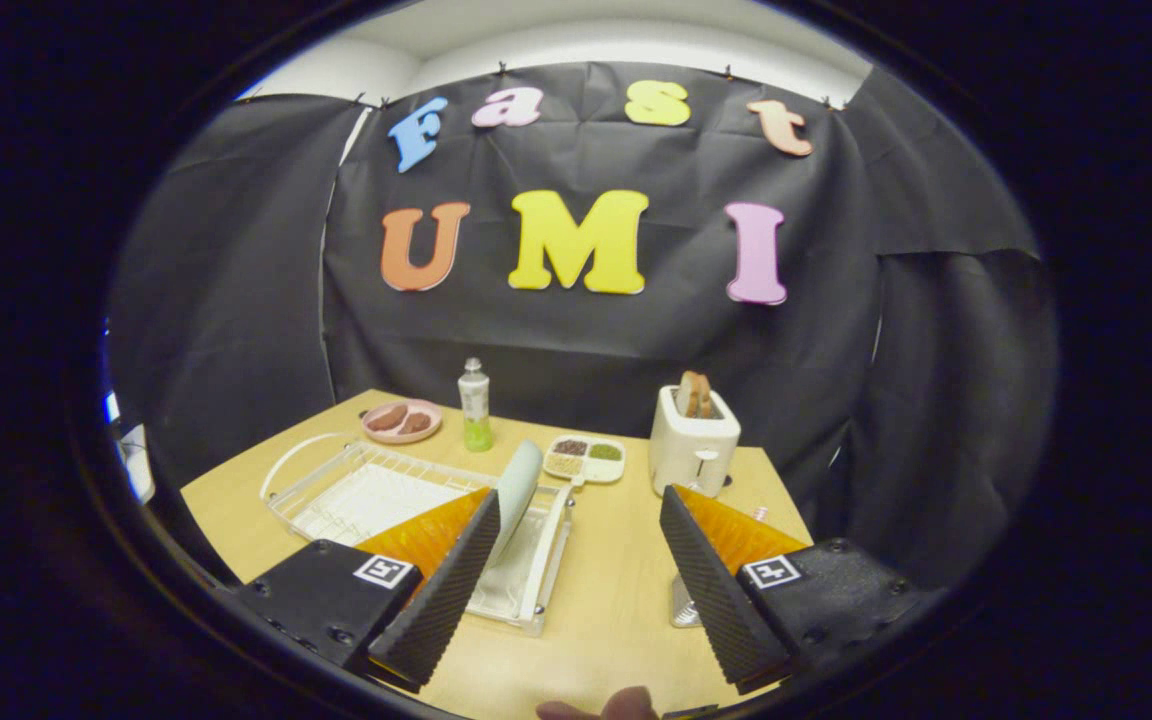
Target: Take the plate from the dish rack, then take the spoon from the basket and place it into the plate.
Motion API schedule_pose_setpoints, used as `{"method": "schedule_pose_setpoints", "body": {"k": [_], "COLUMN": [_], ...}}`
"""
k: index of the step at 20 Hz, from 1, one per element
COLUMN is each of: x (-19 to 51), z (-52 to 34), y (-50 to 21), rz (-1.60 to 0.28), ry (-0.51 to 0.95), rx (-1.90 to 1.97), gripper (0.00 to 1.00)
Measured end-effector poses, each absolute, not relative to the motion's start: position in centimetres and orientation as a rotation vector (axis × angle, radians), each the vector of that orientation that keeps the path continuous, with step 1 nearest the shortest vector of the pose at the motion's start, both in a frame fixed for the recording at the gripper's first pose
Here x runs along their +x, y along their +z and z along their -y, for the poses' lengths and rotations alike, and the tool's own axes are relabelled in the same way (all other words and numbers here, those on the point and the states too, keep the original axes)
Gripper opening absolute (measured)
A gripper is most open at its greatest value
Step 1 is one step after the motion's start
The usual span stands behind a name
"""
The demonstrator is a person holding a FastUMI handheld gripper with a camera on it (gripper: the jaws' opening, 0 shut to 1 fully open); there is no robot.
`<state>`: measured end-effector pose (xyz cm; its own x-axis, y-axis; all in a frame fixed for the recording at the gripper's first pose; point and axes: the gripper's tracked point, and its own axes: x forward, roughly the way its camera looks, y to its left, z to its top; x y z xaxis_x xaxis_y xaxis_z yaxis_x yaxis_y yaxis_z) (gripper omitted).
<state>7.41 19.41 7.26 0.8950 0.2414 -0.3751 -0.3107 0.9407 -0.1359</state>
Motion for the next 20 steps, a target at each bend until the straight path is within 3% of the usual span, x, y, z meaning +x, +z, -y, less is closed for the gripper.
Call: {"method": "schedule_pose_setpoints", "body": {"k": [14, 20], "x": [15.6, 16.5], "z": [-27.1, -28.3], "y": [1.2, -1.6], "rz": [-0.85, -0.954], "ry": [0.253, 0.234], "rx": [-0.079, -0.018], "gripper": [1.0, 0.92]}}
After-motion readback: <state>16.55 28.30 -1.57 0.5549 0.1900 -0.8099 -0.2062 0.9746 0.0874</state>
